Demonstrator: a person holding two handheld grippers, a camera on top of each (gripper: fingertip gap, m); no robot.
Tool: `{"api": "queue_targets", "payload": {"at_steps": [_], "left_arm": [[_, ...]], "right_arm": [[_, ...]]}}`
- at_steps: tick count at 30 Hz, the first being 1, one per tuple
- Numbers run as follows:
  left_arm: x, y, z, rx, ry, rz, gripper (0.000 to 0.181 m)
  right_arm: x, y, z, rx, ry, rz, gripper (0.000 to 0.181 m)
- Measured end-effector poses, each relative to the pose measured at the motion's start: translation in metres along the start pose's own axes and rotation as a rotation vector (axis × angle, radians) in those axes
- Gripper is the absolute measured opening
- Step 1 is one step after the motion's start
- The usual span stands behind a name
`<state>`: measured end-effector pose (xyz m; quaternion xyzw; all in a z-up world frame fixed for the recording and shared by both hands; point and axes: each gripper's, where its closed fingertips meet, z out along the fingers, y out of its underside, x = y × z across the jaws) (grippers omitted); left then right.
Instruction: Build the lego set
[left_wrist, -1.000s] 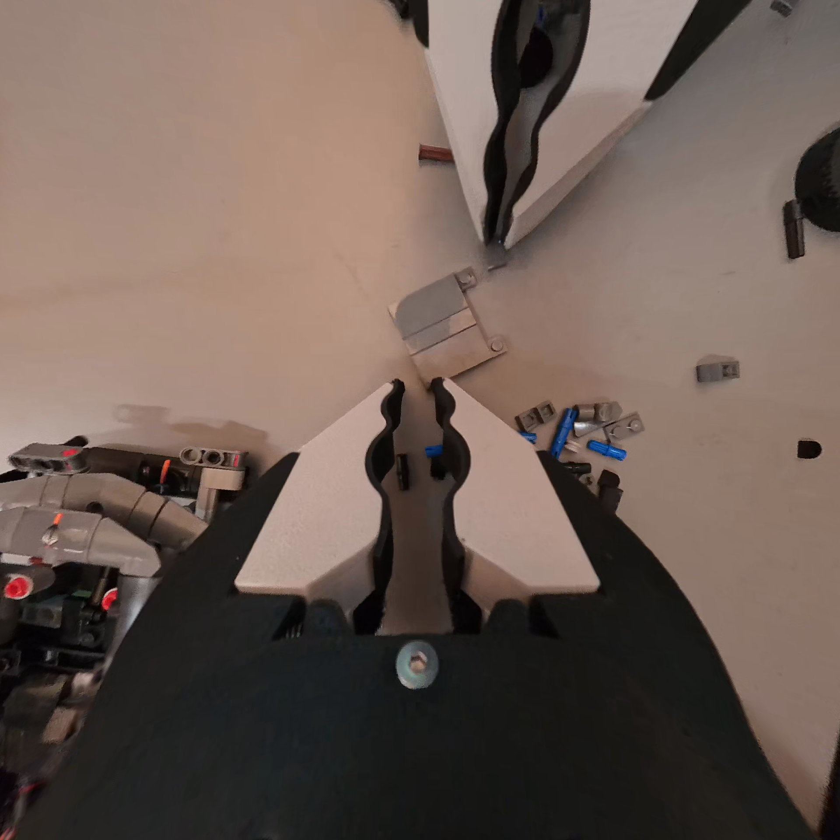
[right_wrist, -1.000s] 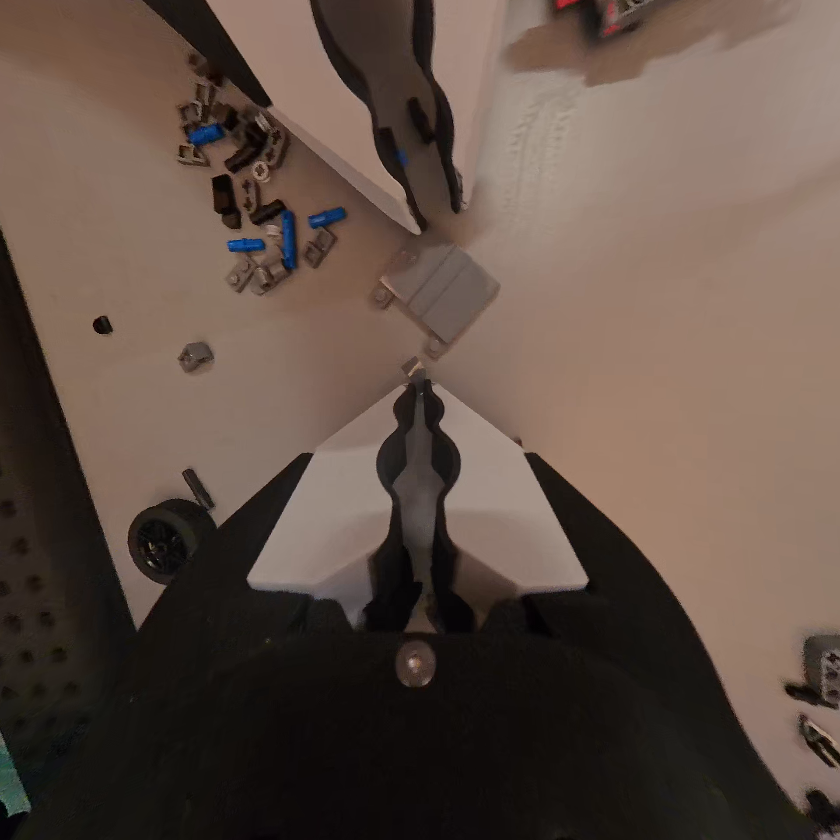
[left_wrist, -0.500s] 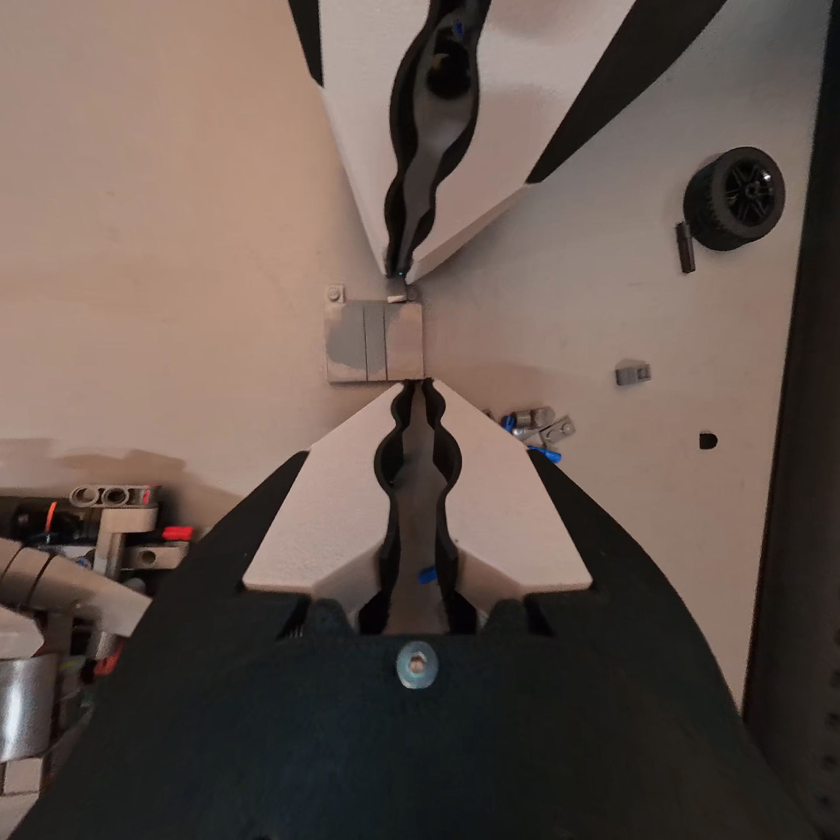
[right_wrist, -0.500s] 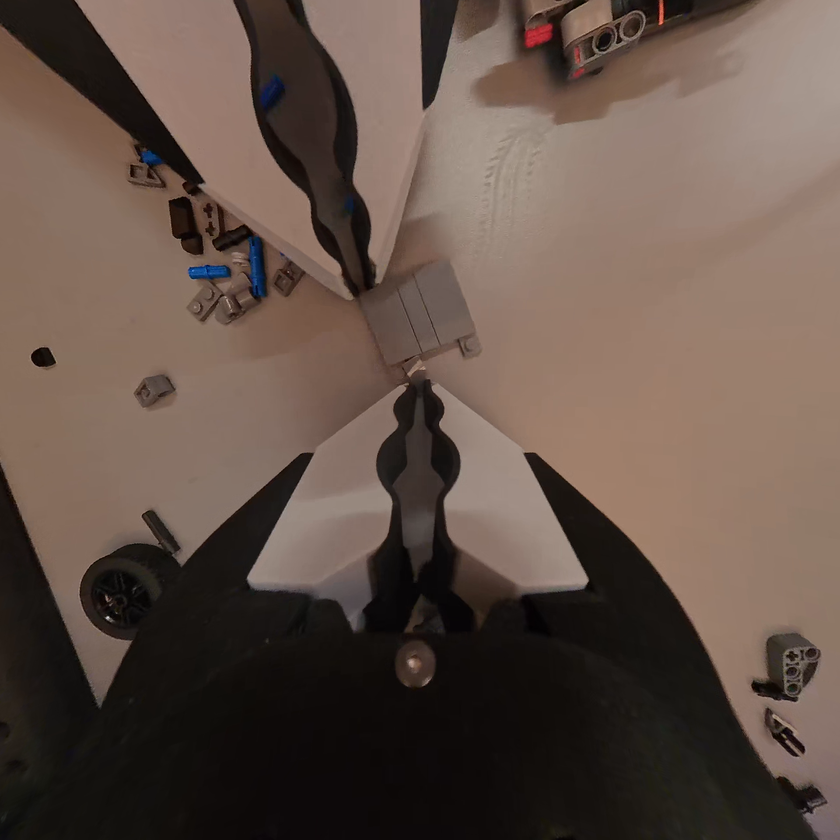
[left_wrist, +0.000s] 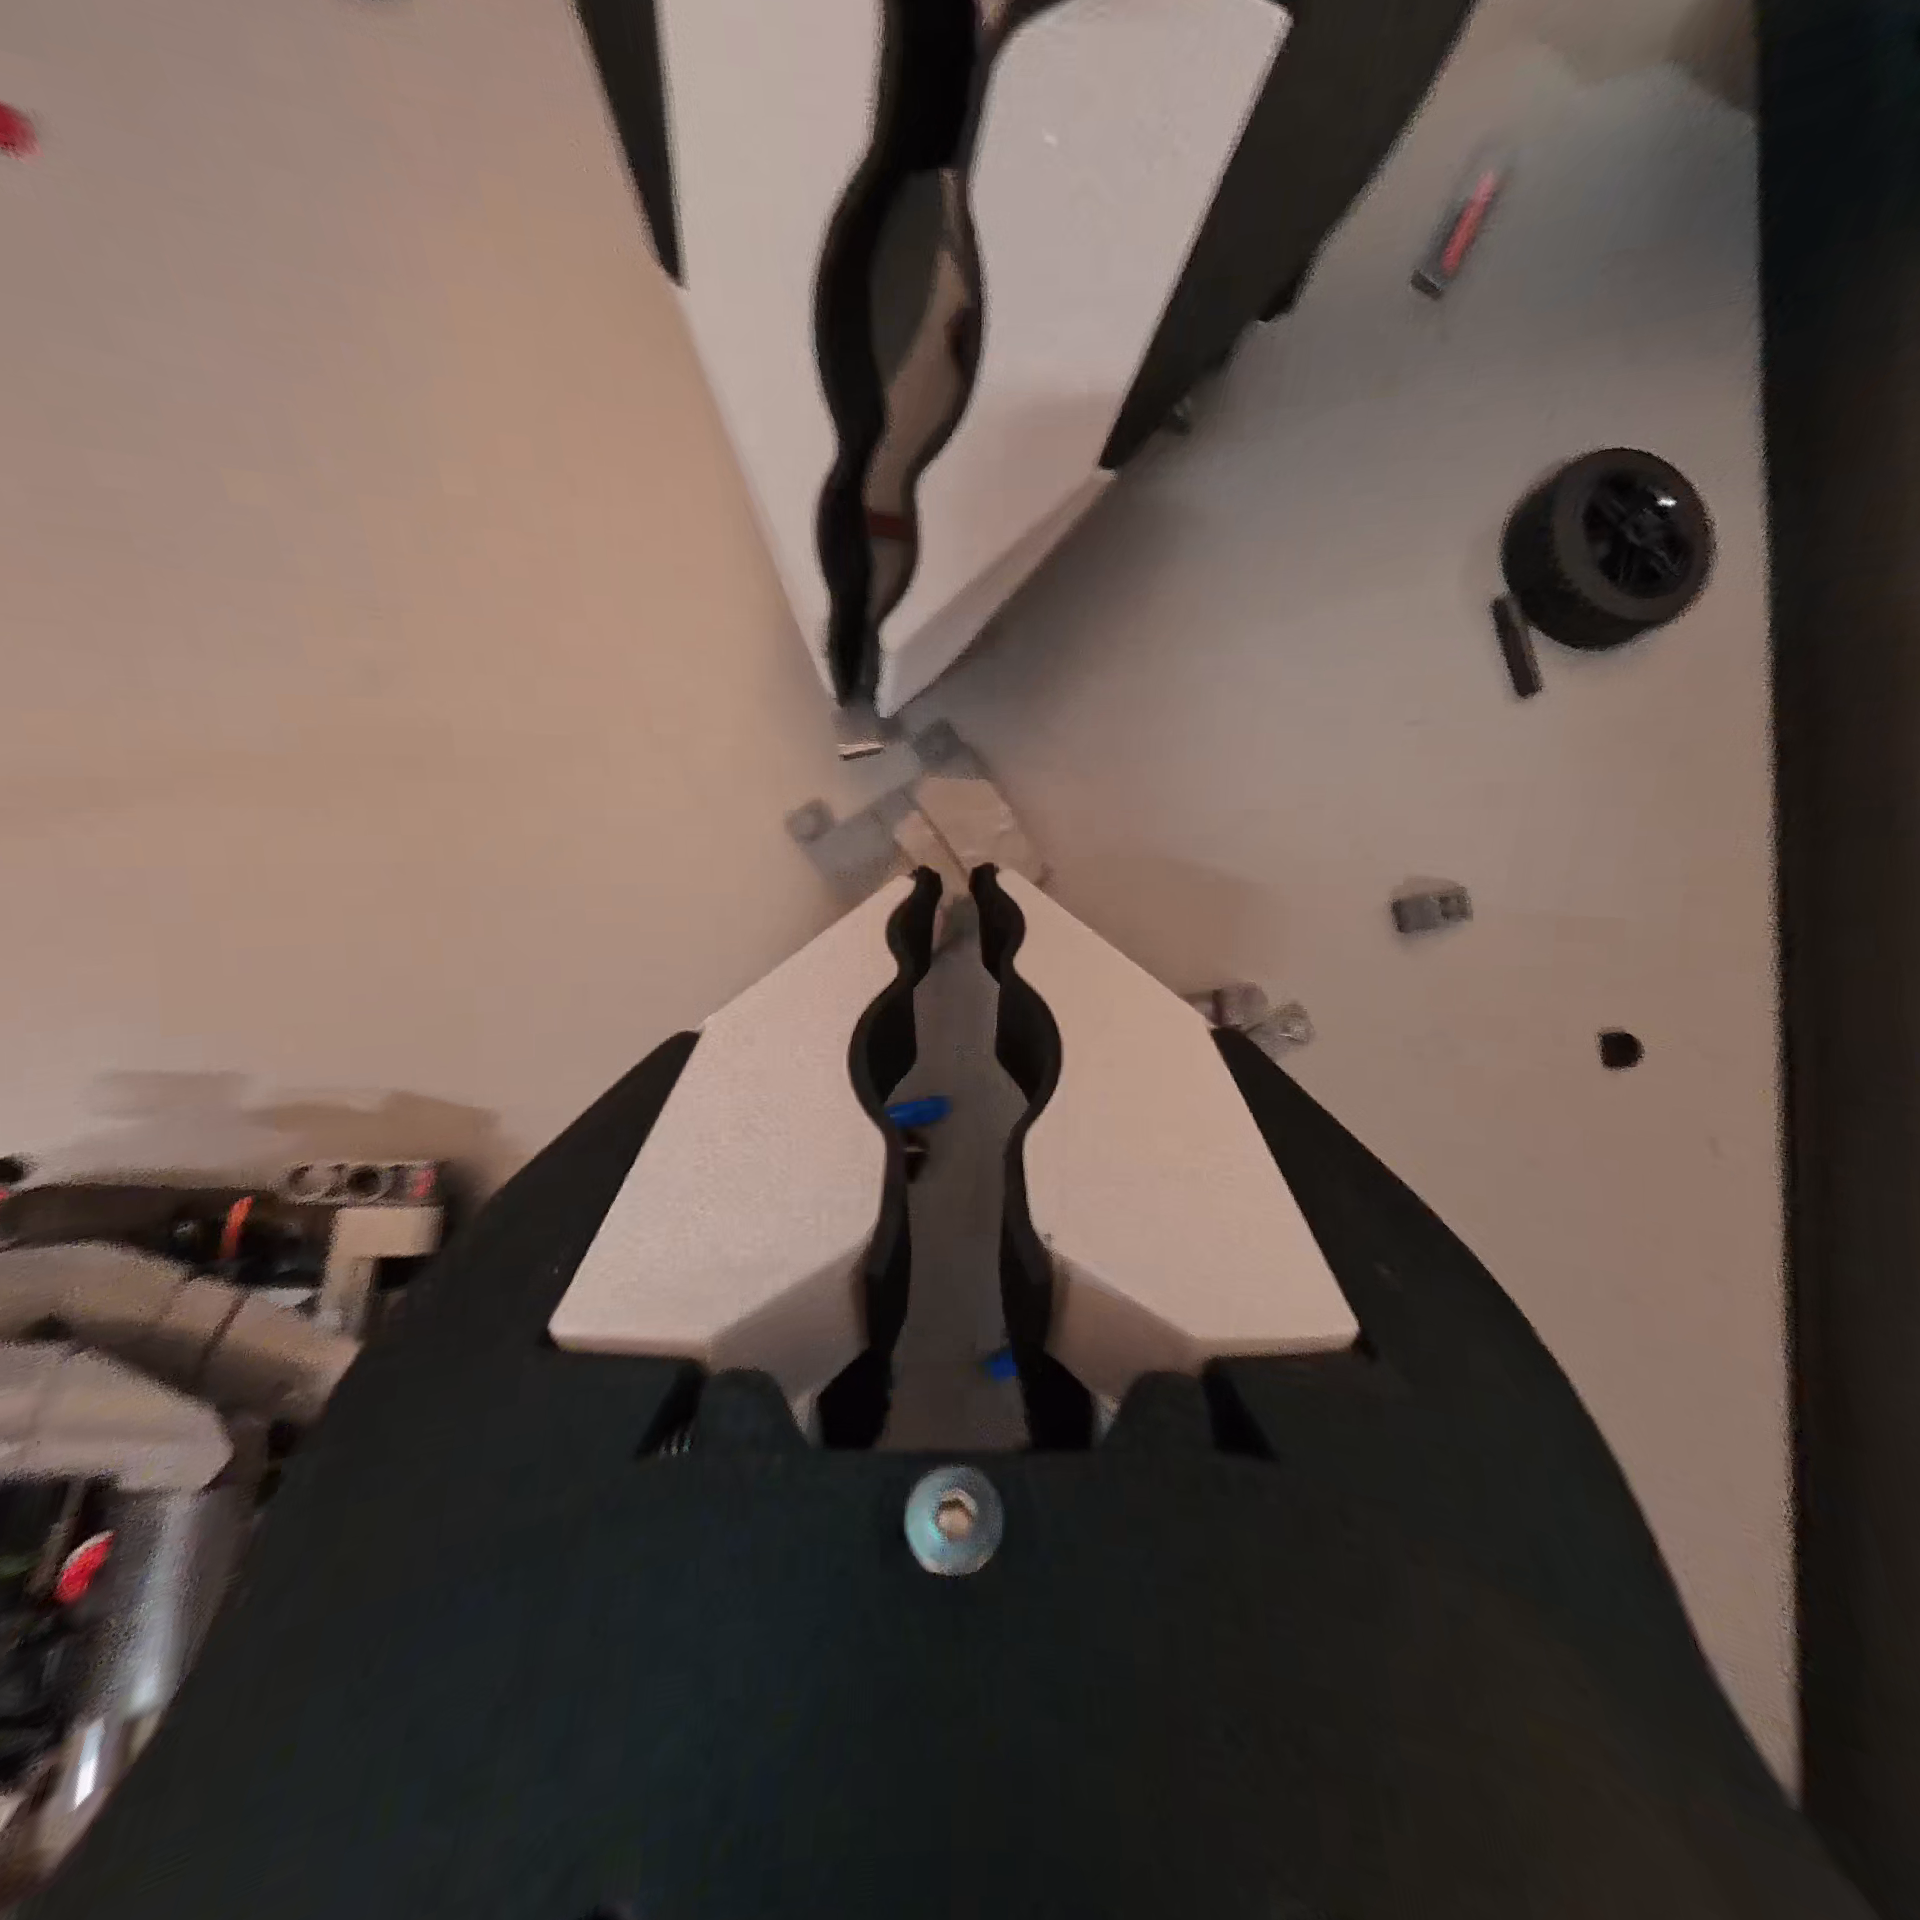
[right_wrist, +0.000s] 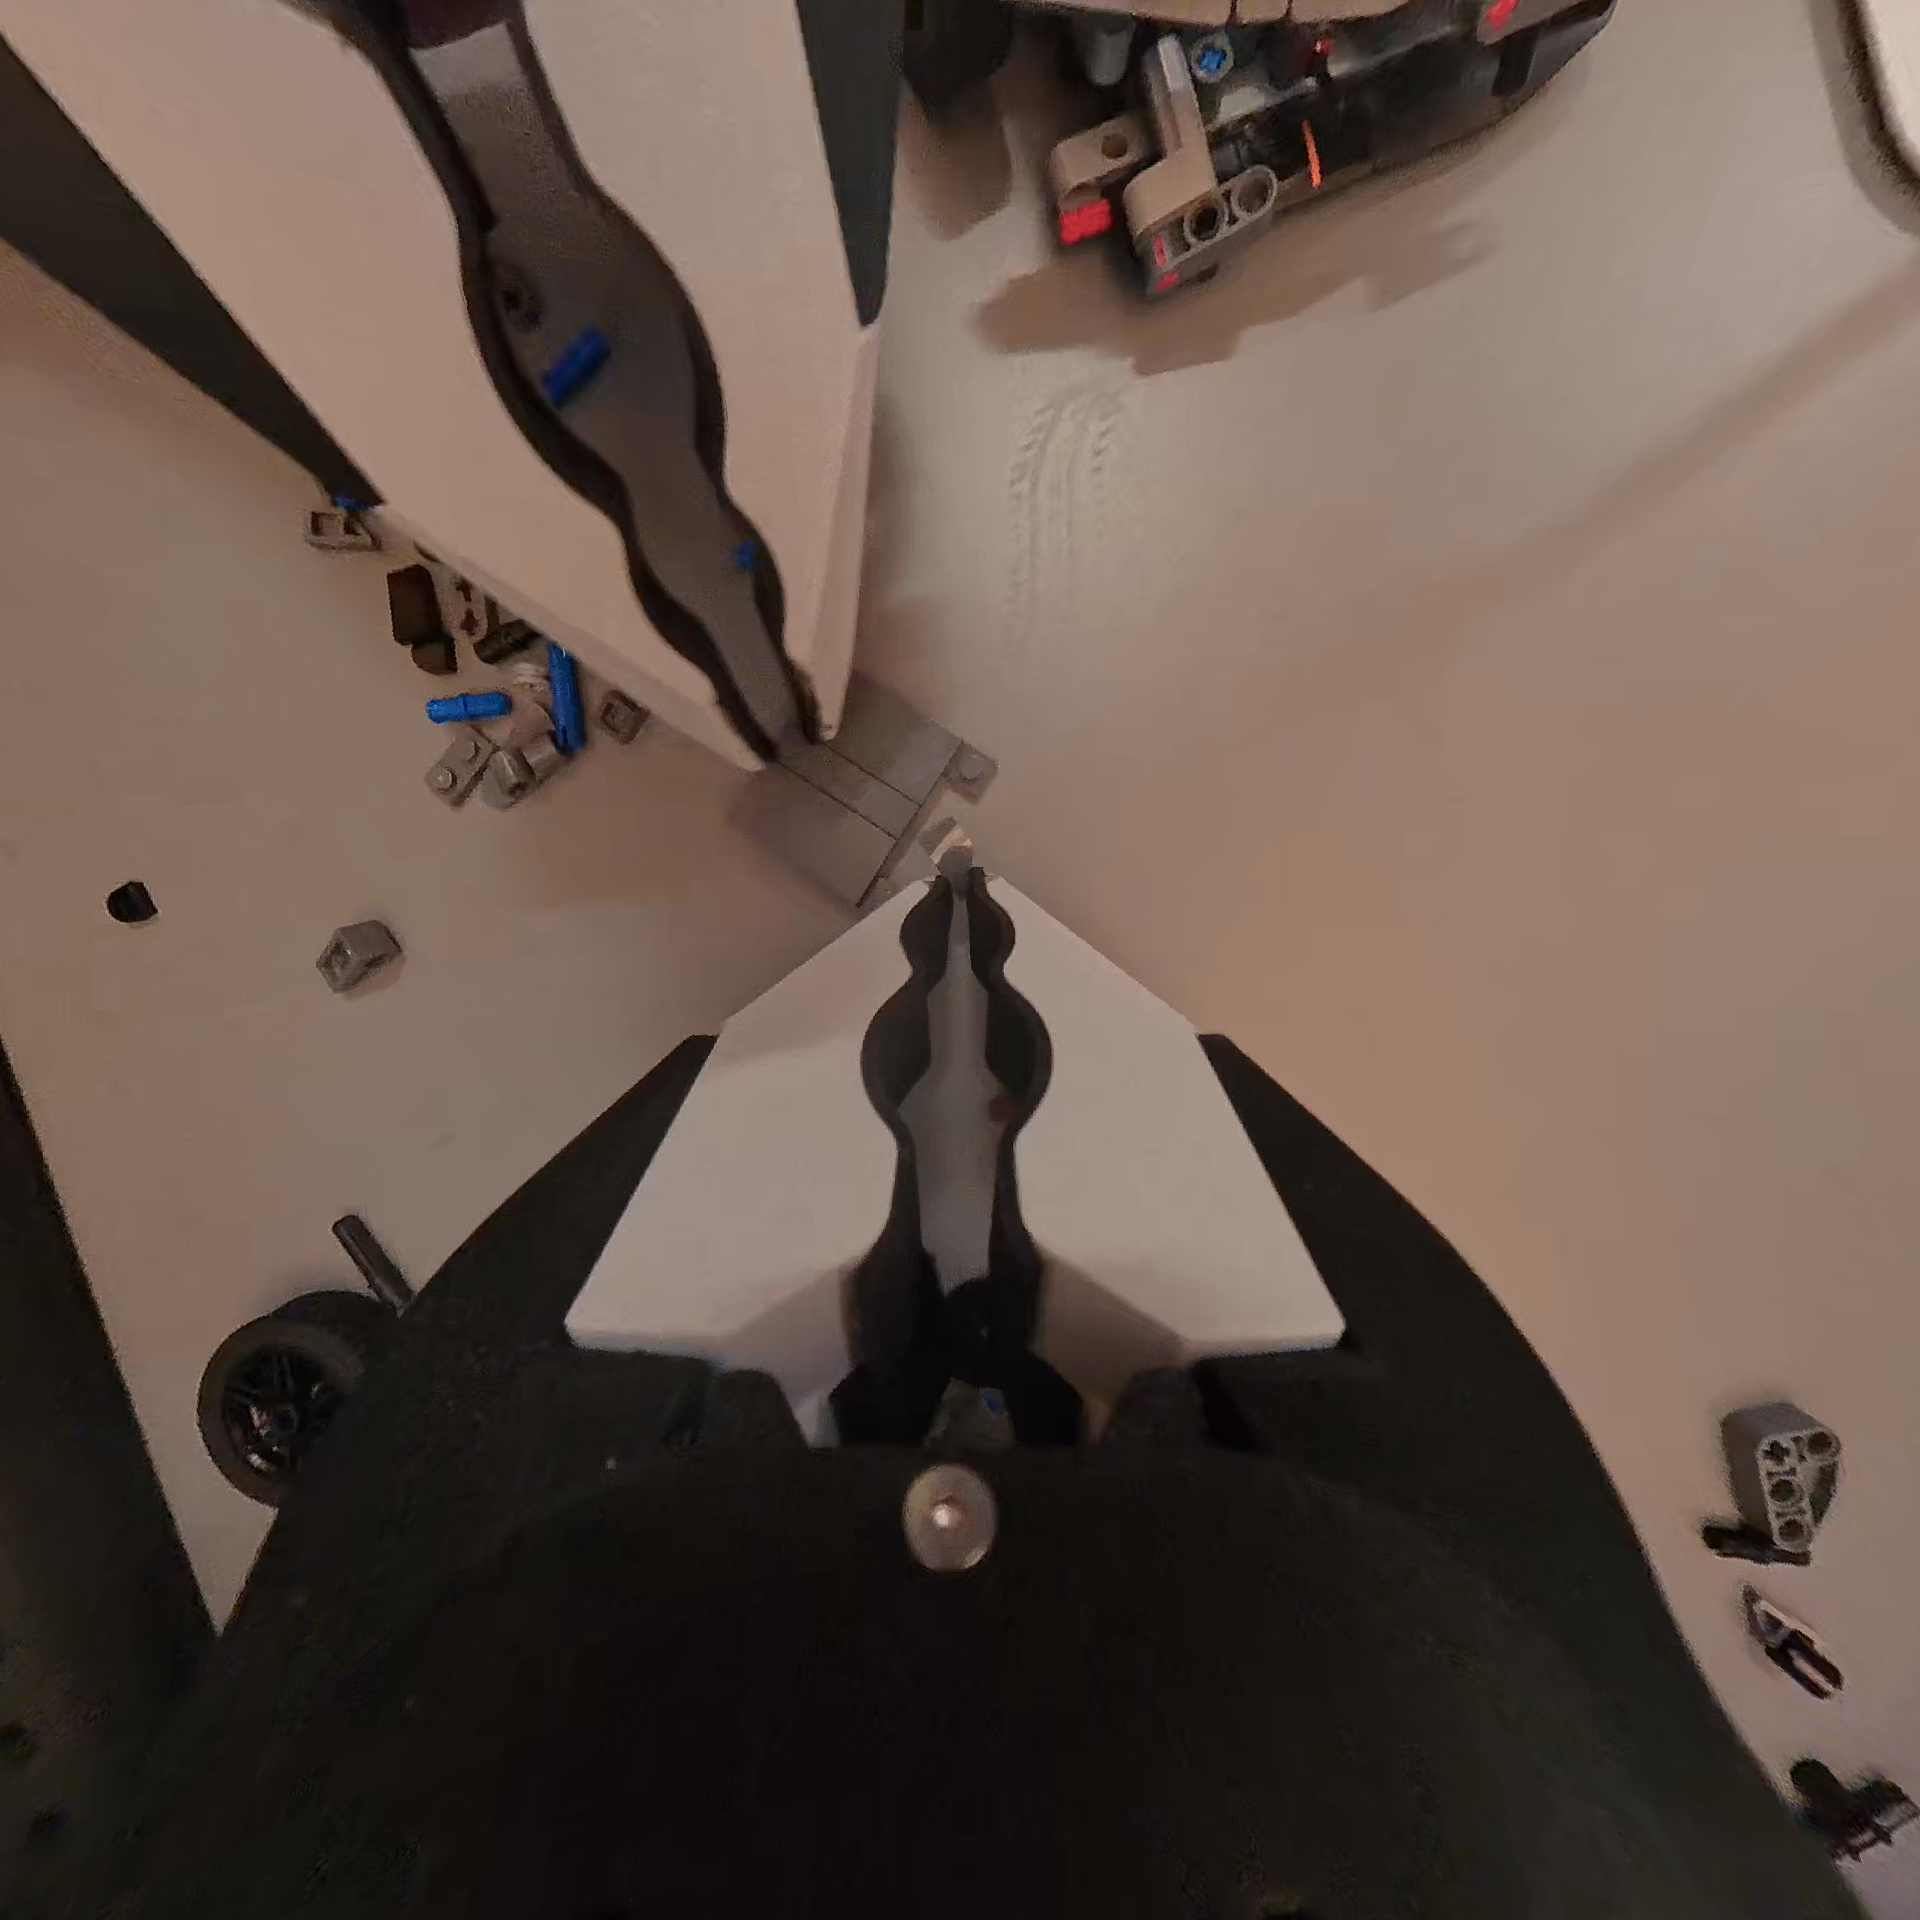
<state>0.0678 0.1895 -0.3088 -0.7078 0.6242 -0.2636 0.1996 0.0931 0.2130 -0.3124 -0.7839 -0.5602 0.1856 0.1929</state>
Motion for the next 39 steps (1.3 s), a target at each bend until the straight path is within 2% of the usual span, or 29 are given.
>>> {"api": "queue_targets", "payload": {"at_steps": [7,13,18,24,29,34,39], "left_arm": [[-0.017,-0.020,-0.007,0.126,-0.120,0.022,0.012],[-0.023,-0.027,-0.009,0.139,-0.234,0.119,0.002],[-0.022,-0.027,-0.008,0.149,-0.233,0.141,0.001],[-0.026,-0.024,-0.007,0.125,-0.250,0.138,0.016],[-0.022,-0.025,-0.006,0.124,-0.255,0.178,0.005],[-0.024,-0.026,-0.007,0.126,-0.277,0.195,0.005],[-0.023,-0.027,-0.012,0.147,-0.261,0.205,0.005]], "right_arm": [[0.000,-0.025,-0.018,0.145,0.023,-0.028,0.001],[-0.001,-0.024,-0.018,0.136,0.028,-0.041,0.001],[-0.001,-0.023,-0.017,0.130,0.039,-0.054,0.001],[-0.001,-0.023,-0.016,0.125,0.035,-0.041,0.000],[-0.003,-0.023,-0.015,0.120,0.039,-0.057,0.001],[-0.003,-0.024,-0.016,0.129,0.037,-0.058,0.001],[-0.004,-0.027,-0.021,0.153,0.029,-0.082,0.013]]}}
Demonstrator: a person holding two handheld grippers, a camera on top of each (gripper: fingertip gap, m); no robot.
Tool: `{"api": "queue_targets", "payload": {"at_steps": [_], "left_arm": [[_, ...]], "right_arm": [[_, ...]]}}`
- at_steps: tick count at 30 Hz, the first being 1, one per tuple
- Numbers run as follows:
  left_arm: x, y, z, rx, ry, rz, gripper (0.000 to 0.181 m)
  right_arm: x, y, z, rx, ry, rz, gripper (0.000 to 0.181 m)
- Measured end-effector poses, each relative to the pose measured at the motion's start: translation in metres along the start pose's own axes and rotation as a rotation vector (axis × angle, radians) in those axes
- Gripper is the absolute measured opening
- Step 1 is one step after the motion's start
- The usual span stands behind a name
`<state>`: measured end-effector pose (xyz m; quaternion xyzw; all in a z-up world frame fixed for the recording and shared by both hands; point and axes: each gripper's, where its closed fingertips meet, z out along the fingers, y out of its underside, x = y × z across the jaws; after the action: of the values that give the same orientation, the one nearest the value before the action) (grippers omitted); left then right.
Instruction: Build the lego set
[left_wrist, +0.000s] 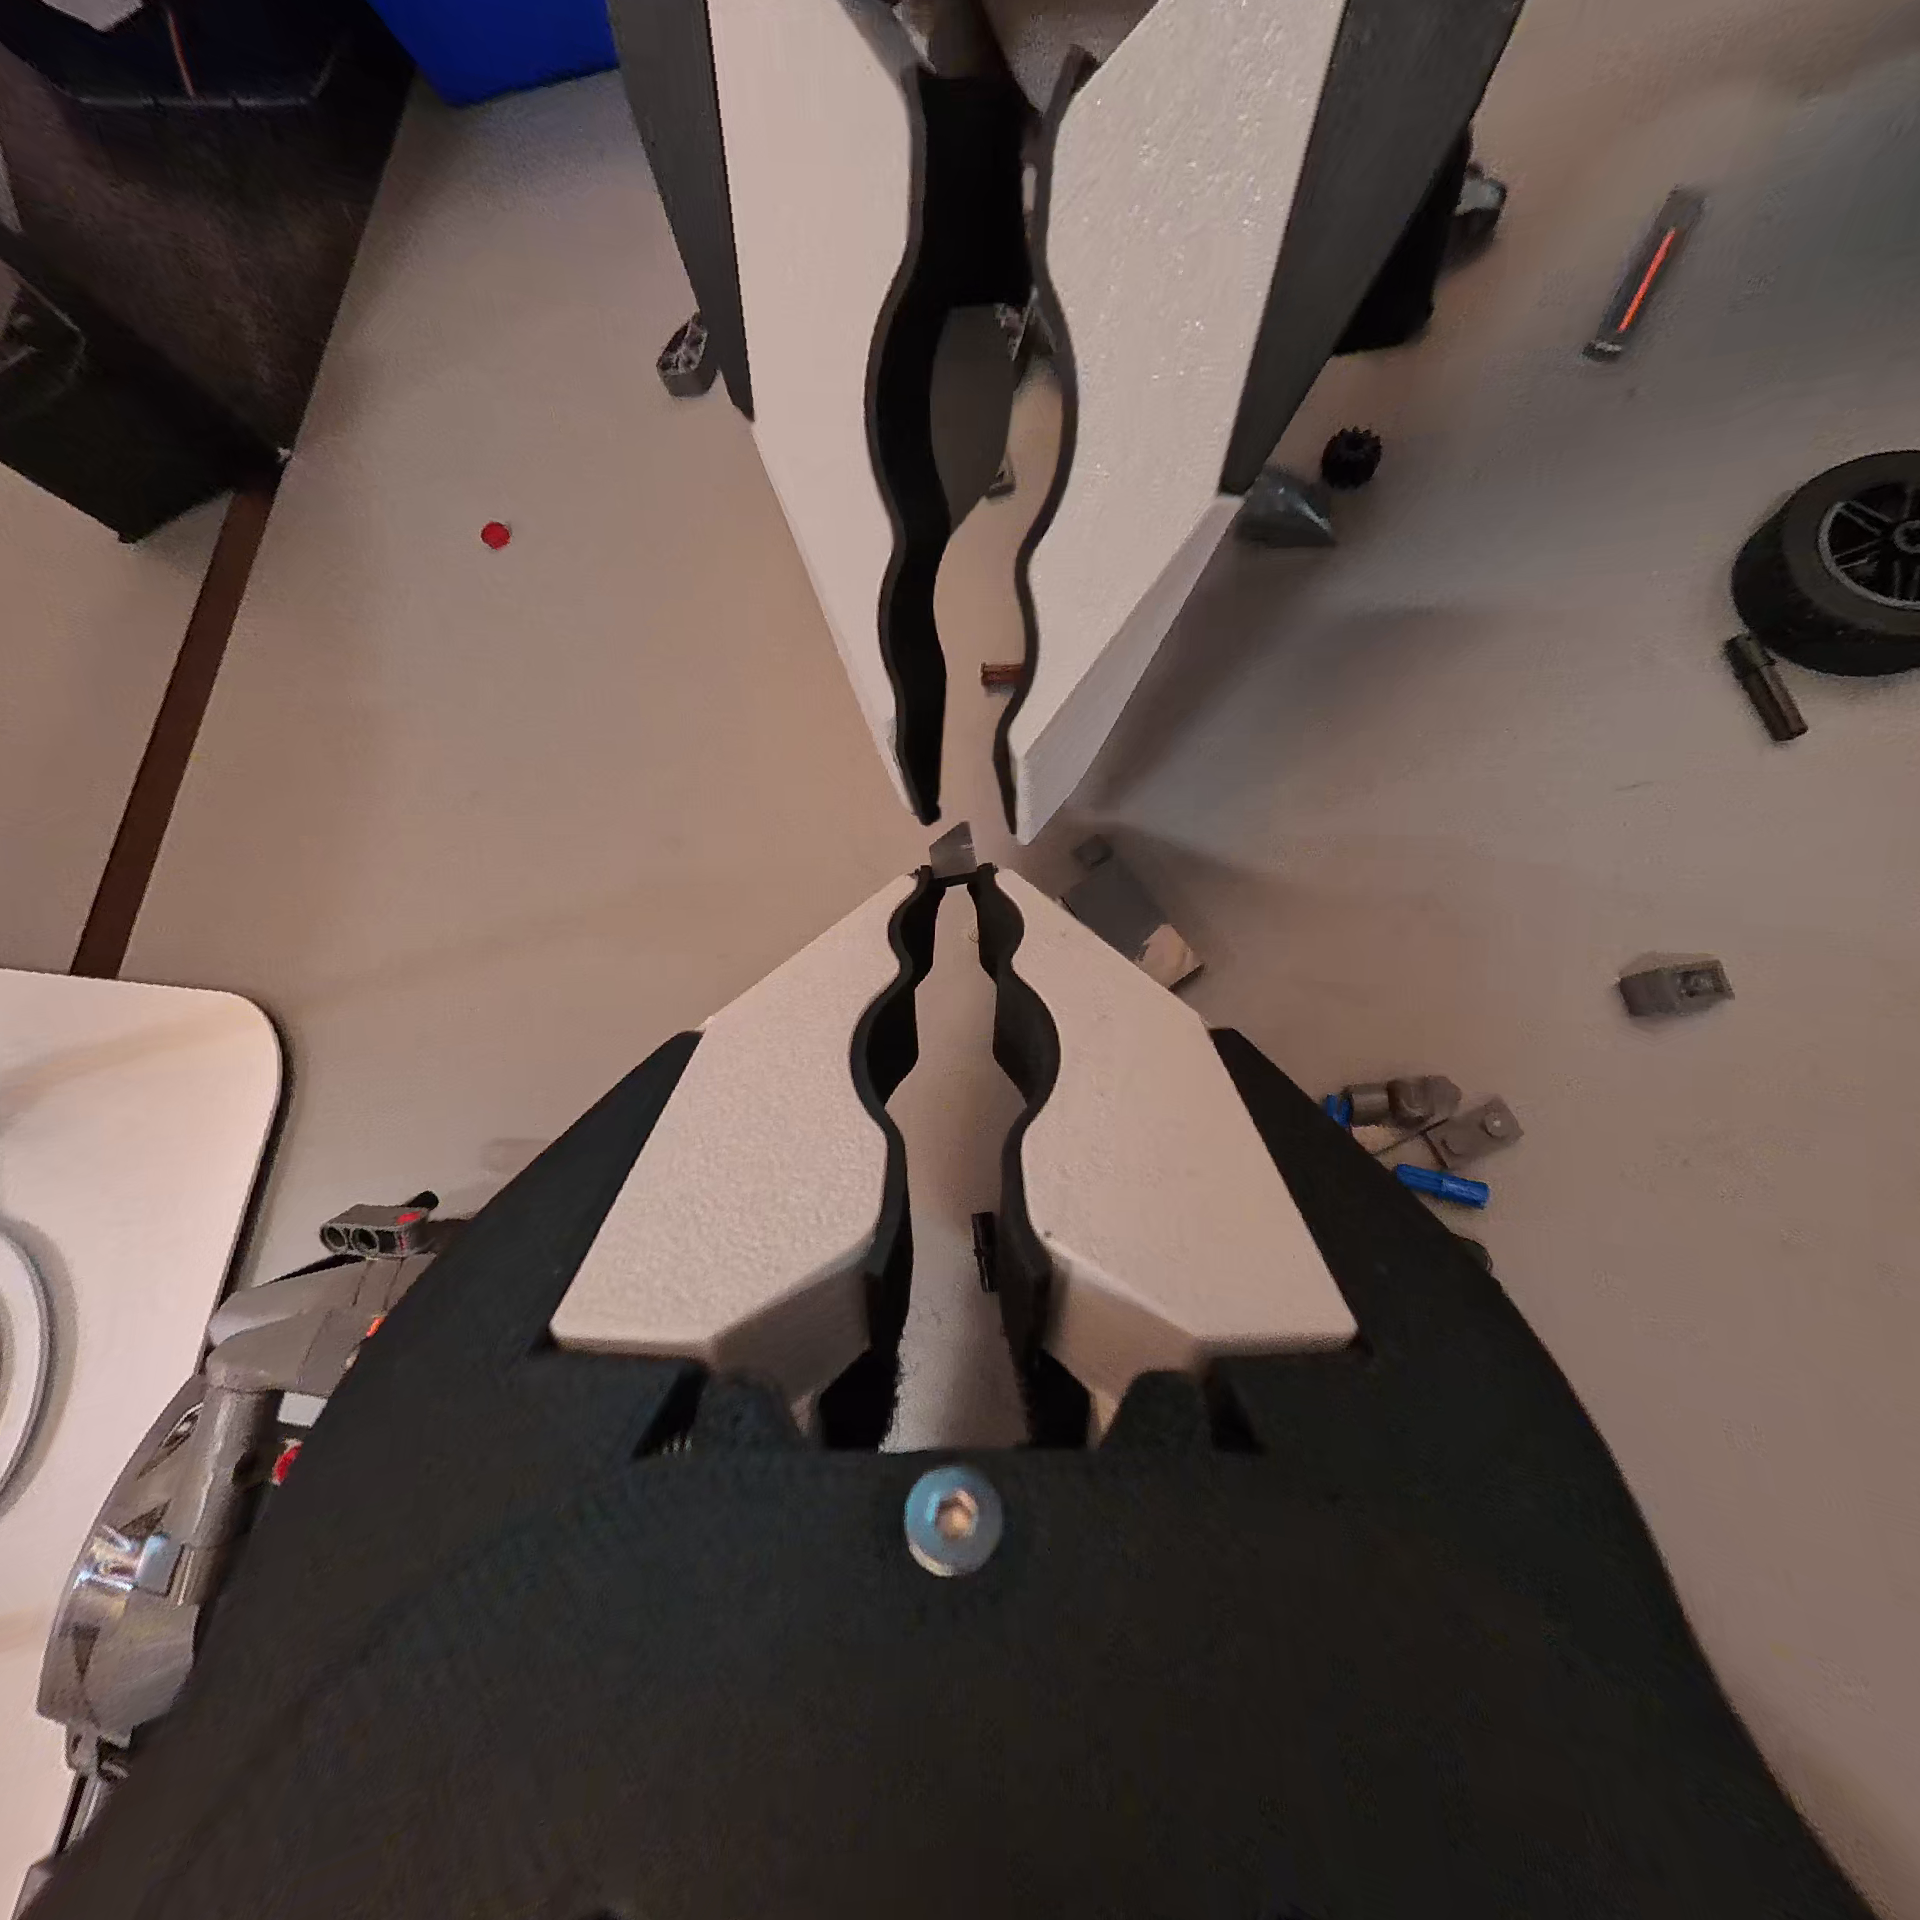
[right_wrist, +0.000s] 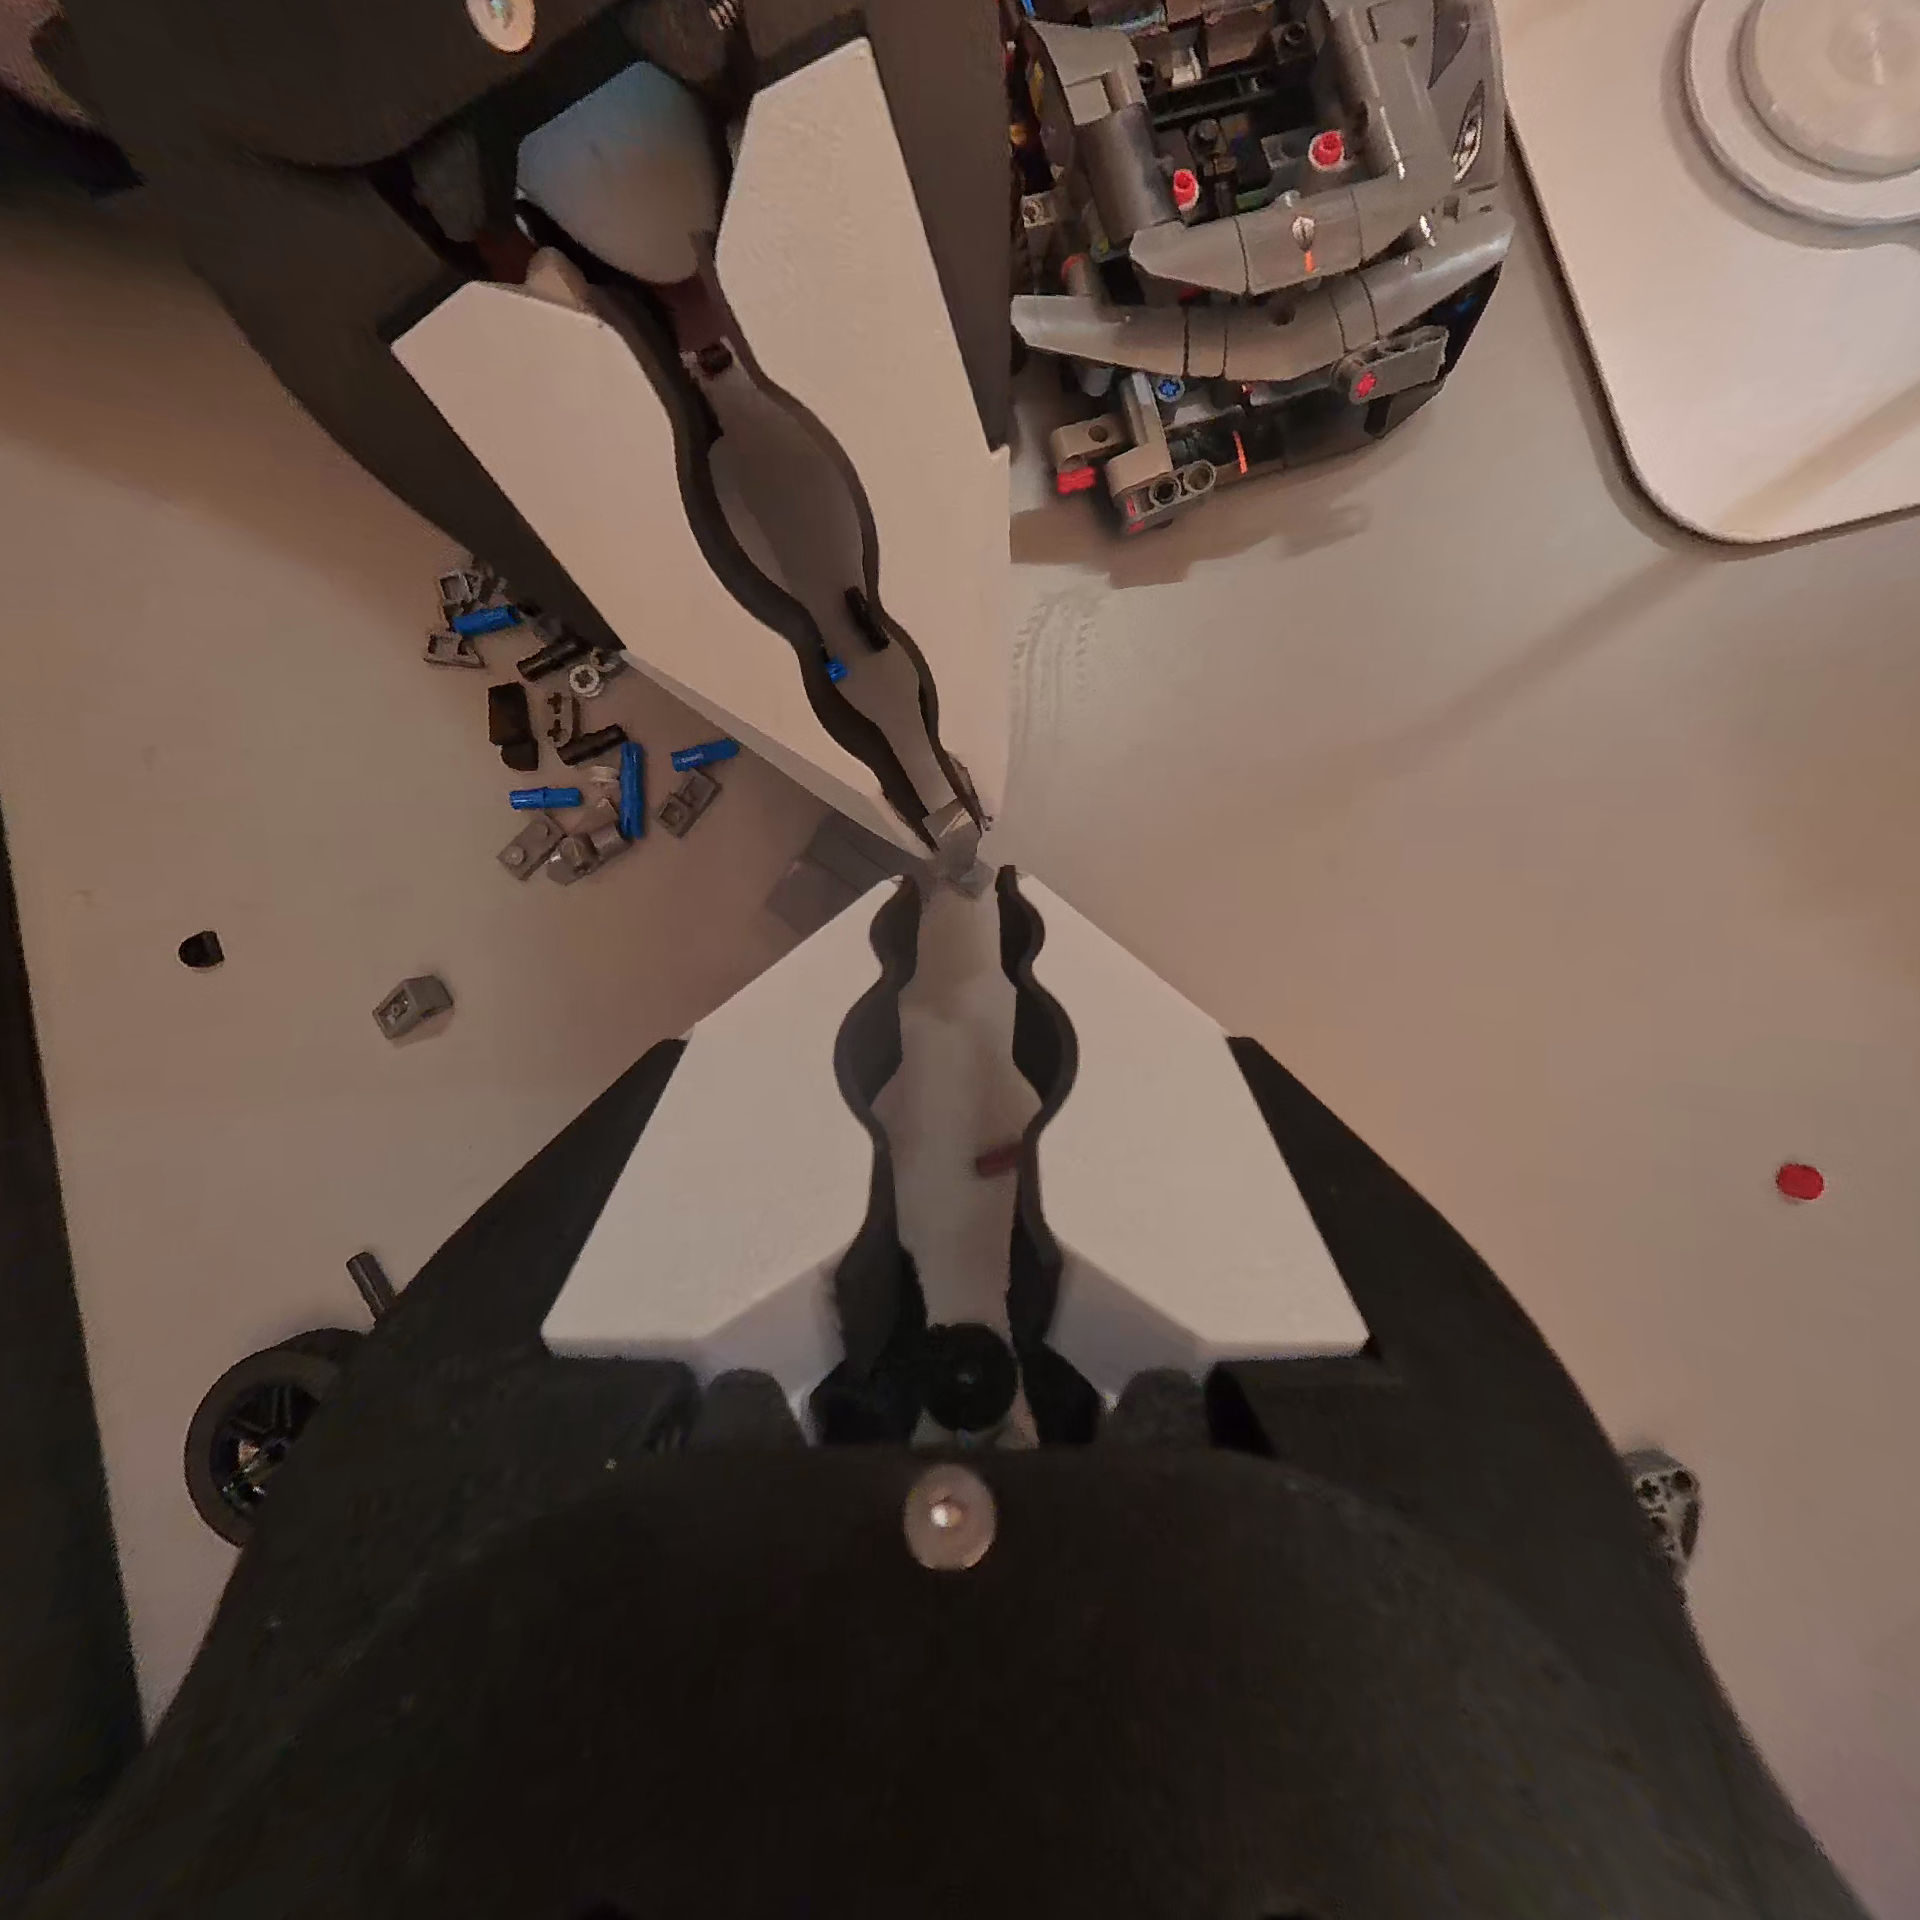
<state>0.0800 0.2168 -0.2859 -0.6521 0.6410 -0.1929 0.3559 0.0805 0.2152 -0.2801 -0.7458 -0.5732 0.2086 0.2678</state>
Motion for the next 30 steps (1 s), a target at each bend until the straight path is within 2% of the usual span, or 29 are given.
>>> {"api": "queue_targets", "payload": {"at_steps": [6,9,16,20,24,30], "left_arm": [[0.012,-0.002,-0.004,0.031,0.080,0.035,0.005],[0.013,-0.001,-0.003,0.023,0.076,0.057,0.005],[0.011,0.000,-0.003,0.030,0.075,0.053,0.005],[0.006,0.016,-0.002,-0.070,0.060,0.048,0.004],[0.004,0.043,0.004,-0.229,0.047,0.054,0.001],[0.013,0.049,0.006,-0.255,0.122,-0.032,0.000]], "right_arm": [[-0.008,-0.006,-0.001,0.015,0.008,-0.106,0.012],[-0.013,-0.005,0.002,0.002,0.010,-0.155,0.005],[-0.010,-0.005,0.001,0.007,-0.001,-0.115,0.005],[0.000,0.008,0.004,-0.049,0.020,-0.053,0.004],[0.003,0.018,0.010,-0.098,0.011,-0.001,0.004],[0.002,0.027,0.018,-0.143,-0.010,0.049,0.004]]}}
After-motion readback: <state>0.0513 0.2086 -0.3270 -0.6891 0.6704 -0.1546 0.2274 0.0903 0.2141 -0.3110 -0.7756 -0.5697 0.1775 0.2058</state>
